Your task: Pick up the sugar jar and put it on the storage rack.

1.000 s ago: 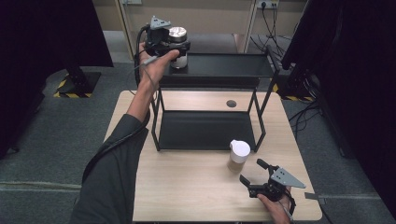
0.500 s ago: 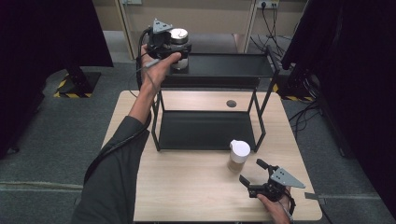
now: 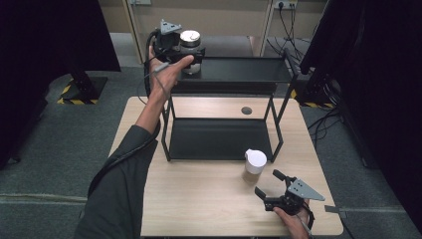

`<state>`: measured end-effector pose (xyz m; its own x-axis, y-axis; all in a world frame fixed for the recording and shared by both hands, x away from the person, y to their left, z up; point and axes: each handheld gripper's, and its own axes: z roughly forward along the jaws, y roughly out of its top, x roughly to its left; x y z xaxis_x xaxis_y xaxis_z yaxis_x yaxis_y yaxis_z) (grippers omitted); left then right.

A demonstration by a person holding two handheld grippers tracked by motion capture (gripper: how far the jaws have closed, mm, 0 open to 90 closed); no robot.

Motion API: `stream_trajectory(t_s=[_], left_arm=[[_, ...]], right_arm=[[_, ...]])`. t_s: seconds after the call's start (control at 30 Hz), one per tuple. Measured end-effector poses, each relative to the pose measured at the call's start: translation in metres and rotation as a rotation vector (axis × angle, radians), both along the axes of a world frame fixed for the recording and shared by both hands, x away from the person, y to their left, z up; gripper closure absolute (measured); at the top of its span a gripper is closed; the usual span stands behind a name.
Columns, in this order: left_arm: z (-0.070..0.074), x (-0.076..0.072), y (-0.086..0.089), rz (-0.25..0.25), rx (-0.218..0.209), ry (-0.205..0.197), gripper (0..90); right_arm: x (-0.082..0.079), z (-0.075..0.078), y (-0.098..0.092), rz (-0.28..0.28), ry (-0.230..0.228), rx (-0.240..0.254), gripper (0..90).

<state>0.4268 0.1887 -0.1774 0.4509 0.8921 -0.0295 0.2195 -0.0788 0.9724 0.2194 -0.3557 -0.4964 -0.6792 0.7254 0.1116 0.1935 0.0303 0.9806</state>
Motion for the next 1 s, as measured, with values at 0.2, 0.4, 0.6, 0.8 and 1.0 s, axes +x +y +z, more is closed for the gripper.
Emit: stream_trajectory(t_s=[0.2, 0.4, 0.6, 0.8, 1.0], left_arm=[[-0.001, -0.011, 0.002, -0.007, -0.009, -0.007, 0.1], [-0.005, -0.019, 0.005, -0.036, -0.005, -0.029, 0.2], [-0.009, -0.031, 0.006, -0.046, -0.027, -0.012, 0.4], [-0.019, -0.043, 0.008, -0.068, -0.026, -0.03, 0.4], [-0.027, -0.056, 0.011, -0.102, -0.032, -0.051, 0.4]], right_arm=[[0.0, 0.0, 0.001, 0.0, 0.002, -0.001, 0.5], [0.0, 0.0, 0.001, -0.001, 0.003, -0.001, 0.4], [0.0, 0.0, 0.001, -0.002, 0.004, -0.001, 0.5], [0.001, 0.0, 0.001, -0.002, 0.005, -0.003, 0.4], [0.0, 0.0, 0.001, -0.004, 0.005, -0.002, 0.4]])
